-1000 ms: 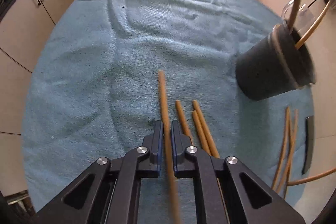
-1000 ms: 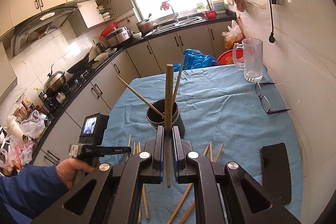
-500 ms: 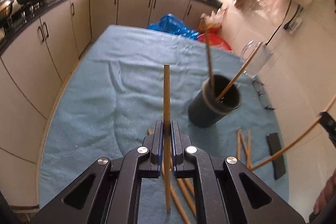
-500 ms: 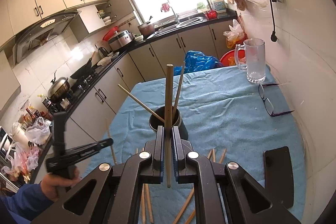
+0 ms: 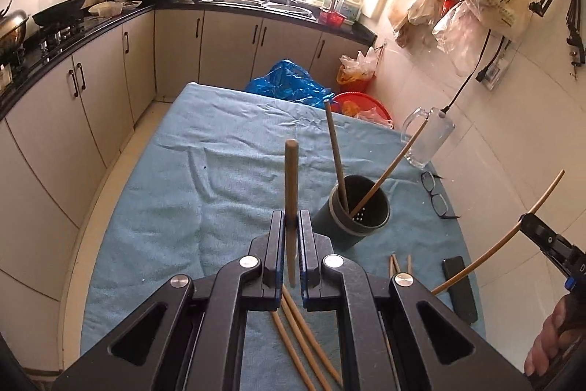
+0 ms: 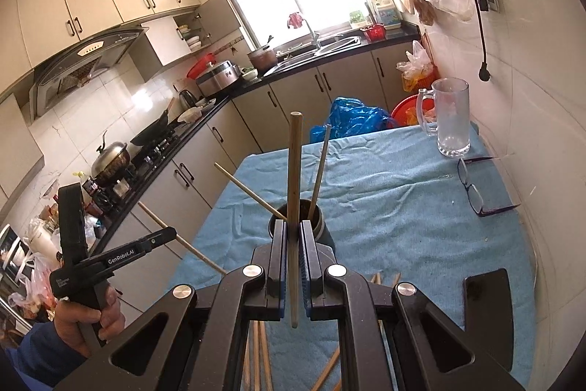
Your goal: Organize utensils
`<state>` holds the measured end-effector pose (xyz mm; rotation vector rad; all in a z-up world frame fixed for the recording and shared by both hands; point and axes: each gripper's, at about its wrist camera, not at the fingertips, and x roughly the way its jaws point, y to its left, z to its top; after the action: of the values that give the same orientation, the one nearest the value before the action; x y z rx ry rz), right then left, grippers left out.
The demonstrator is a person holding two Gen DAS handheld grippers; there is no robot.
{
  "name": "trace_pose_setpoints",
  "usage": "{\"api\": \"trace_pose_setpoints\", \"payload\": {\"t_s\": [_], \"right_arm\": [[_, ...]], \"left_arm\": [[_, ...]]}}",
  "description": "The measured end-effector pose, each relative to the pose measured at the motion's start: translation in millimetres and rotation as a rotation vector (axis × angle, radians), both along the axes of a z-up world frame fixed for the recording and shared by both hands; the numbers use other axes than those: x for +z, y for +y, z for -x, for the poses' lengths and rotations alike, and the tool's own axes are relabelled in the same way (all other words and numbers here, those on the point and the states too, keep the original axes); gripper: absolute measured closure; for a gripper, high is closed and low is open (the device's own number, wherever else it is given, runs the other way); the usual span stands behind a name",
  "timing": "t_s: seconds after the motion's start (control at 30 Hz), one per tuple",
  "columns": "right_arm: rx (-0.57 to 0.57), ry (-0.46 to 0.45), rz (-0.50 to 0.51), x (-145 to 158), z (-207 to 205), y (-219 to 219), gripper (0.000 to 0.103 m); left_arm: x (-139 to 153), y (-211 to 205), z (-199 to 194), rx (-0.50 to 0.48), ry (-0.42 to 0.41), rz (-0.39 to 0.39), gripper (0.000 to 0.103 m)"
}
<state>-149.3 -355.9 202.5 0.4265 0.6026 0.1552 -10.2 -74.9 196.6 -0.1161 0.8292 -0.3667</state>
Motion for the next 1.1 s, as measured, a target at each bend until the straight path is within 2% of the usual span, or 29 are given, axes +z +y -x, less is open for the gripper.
{"api": "trace_pose_setpoints", "payload": {"t_s": [0.6, 1.1], "right_arm": [[-0.048, -0.012, -0.072, 16, -6, -25, 0.096], [-0.115, -0.038, -0.102, 42, -54, -38, 0.096]], "left_arm": [[39, -15, -5, -0.051, -0.072, 0.034, 0.097], [73, -40, -30, -0.11, -0.113, 0.081, 0.097]]}}
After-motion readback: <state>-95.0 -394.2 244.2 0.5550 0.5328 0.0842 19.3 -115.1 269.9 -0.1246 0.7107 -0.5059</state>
